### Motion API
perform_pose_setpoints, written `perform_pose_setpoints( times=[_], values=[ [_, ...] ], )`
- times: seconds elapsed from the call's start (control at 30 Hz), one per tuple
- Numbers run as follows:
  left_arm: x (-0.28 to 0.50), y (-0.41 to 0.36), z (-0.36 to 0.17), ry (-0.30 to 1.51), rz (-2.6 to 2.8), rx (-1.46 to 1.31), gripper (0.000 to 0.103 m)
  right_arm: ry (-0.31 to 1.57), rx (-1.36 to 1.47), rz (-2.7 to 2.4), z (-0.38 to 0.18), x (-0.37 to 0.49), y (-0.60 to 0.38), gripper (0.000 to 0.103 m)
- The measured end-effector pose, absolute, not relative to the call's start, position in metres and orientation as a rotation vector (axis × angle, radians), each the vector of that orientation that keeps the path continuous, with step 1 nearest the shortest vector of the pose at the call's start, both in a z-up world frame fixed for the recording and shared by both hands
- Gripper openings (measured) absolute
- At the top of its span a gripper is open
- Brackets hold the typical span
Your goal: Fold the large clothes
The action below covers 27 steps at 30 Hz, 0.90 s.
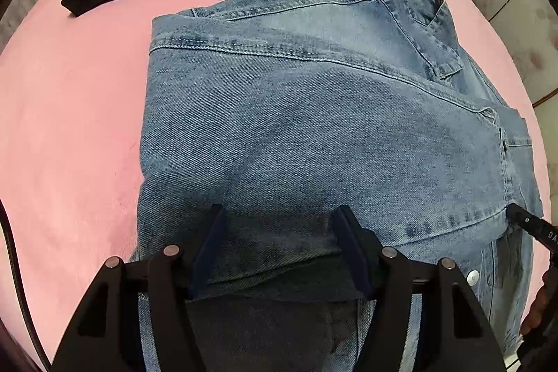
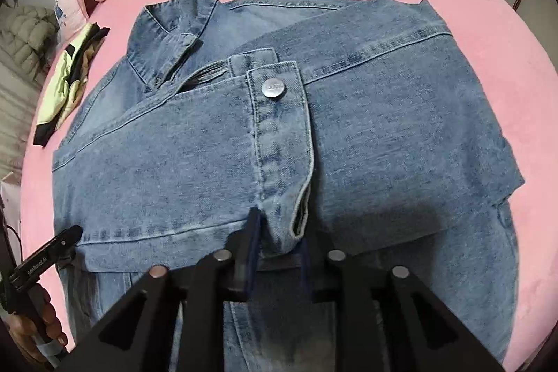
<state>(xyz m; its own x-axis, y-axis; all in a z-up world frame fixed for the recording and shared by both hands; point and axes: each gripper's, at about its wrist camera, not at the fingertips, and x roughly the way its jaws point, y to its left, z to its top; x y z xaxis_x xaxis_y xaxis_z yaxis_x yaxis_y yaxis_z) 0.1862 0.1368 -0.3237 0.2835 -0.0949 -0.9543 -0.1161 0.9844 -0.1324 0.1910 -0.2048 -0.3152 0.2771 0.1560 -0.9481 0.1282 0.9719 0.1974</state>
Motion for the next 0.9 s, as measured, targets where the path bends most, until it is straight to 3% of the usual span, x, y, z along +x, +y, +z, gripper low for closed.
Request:
perform_pose_setpoints(
  times=[0.07, 0.27, 0.37, 0.5, 0.7, 0.83, 0.9],
  values=[
    [0.187, 0.132, -0.321, 1.289, 0.009, -0.17, 0.067, 1.303, 0.25, -0.008, -0.312, 0.191, -0.209, 0.035],
    [0.19, 0.114, -0.288, 1.253, -0.009, -0.101, 0.073, 1.247, 0.161, -0.114, -0.286, 0.183, -0.212, 0.035],
    [0.194, 0.11, -0.265, 1.173, 0.006, -0.081, 0.087, 1.147, 0.107, -0.094, -0.264, 0.178, -0.195, 0.035],
    [0.214, 0.118, -0.252, 1.098, 0.049, -0.1, 0.087, 1.07, 0.031, 0.045, -0.252, 0.193, -0.148, 0.035],
    [0.257, 0.139, -0.276, 1.083, 0.115, -0.177, 0.087, 1.076, -0.036, 0.306, -0.282, 0.242, -0.077, 0.034],
    [0.282, 0.145, -0.31, 1.144, 0.162, -0.164, 0.087, 1.13, -0.135, 0.325, -0.317, 0.267, -0.055, 0.021],
    [0.29, 0.148, -0.325, 1.173, 0.18, -0.144, 0.087, 1.136, -0.142, 0.282, -0.33, 0.281, -0.071, 0.004]
  ],
)
